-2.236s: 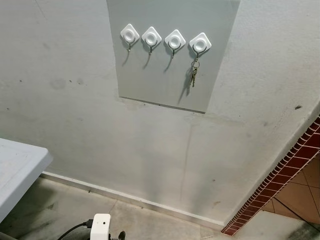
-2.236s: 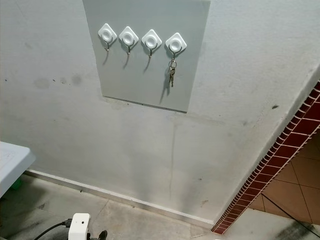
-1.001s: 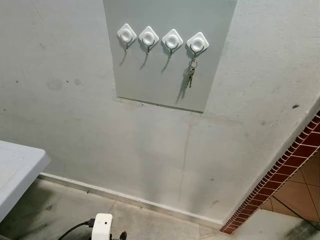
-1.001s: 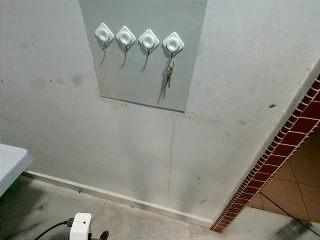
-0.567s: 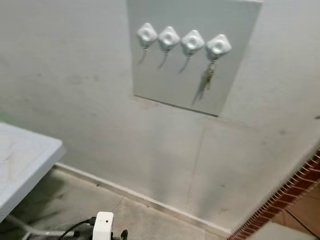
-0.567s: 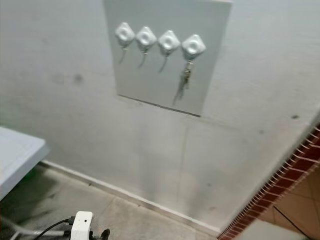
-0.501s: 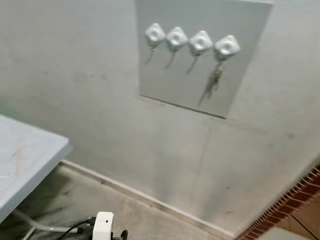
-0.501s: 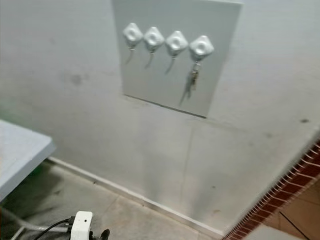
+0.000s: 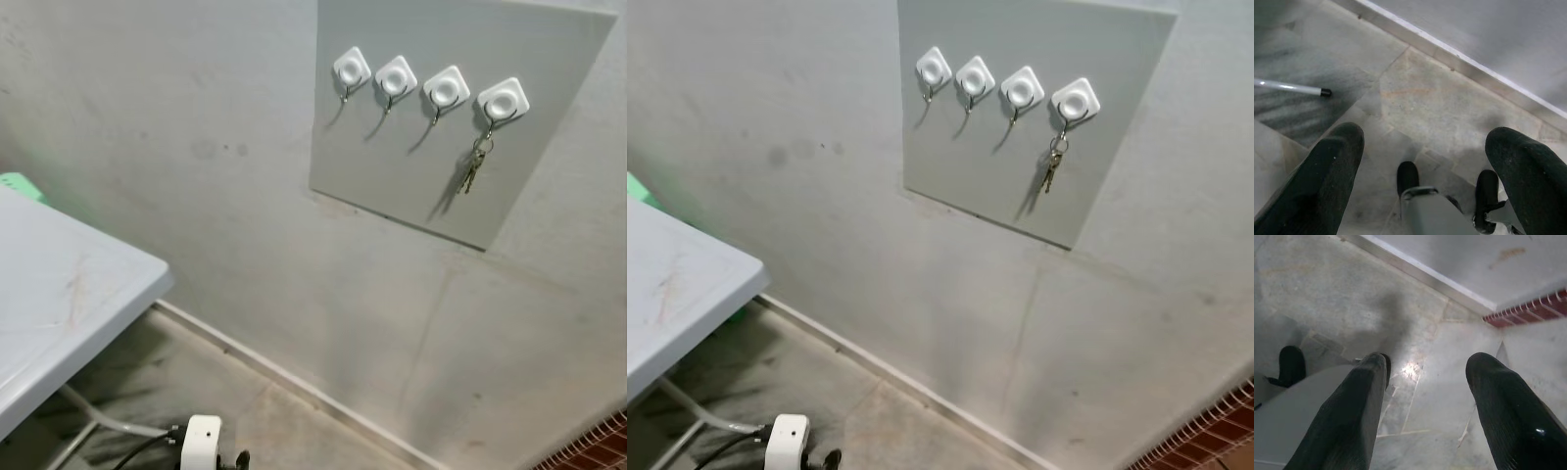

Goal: Hang keys on a hook

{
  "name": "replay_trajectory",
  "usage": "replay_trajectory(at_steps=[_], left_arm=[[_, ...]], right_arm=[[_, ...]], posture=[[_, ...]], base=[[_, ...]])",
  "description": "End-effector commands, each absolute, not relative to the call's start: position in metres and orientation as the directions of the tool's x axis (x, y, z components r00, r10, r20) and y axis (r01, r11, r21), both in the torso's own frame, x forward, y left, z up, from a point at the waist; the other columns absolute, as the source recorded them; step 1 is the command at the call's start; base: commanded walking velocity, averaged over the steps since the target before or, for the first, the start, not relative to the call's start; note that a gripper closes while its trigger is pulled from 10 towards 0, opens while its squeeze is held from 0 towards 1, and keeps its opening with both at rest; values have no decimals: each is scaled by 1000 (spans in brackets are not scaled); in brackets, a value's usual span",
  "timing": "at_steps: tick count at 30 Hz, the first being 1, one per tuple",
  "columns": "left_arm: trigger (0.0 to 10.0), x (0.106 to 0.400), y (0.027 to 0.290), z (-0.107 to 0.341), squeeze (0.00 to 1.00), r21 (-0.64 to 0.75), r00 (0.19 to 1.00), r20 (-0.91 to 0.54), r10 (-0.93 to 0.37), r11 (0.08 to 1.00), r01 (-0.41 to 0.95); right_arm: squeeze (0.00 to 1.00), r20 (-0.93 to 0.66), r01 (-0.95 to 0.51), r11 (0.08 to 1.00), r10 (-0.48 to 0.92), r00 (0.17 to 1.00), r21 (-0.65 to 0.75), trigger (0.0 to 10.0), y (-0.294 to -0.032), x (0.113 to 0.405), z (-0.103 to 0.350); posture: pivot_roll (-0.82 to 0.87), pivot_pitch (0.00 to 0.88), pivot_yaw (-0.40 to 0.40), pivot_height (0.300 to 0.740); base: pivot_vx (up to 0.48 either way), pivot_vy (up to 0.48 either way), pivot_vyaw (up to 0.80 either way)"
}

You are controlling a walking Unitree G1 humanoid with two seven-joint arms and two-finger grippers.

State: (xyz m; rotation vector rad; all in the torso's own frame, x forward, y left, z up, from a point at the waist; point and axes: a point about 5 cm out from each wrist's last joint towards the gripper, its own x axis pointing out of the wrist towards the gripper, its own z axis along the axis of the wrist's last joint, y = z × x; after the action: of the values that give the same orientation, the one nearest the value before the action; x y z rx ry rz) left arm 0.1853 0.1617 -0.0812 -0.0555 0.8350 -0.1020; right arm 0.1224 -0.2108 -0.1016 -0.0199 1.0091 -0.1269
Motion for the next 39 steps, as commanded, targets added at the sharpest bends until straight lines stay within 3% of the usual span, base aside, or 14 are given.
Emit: replay_trajectory(at_steps=[1, 39], left_arm=[[10000, 183, 167, -82, 0, -77, 660, -746, -94, 996, 54], [10000, 184, 165, -82, 0, -90, 659, -748, -84, 996, 24]], right_arm=[[0, -841, 102, 992, -112, 529, -68, 10000, -207, 124, -102], [0, -838, 100, 992, -118, 533, -76, 10000, -208, 125, -101]], posture=[[-37, 0, -16, 740], [-46, 0, -22, 740]], base=[[0, 0, 800], [0, 0, 800]])
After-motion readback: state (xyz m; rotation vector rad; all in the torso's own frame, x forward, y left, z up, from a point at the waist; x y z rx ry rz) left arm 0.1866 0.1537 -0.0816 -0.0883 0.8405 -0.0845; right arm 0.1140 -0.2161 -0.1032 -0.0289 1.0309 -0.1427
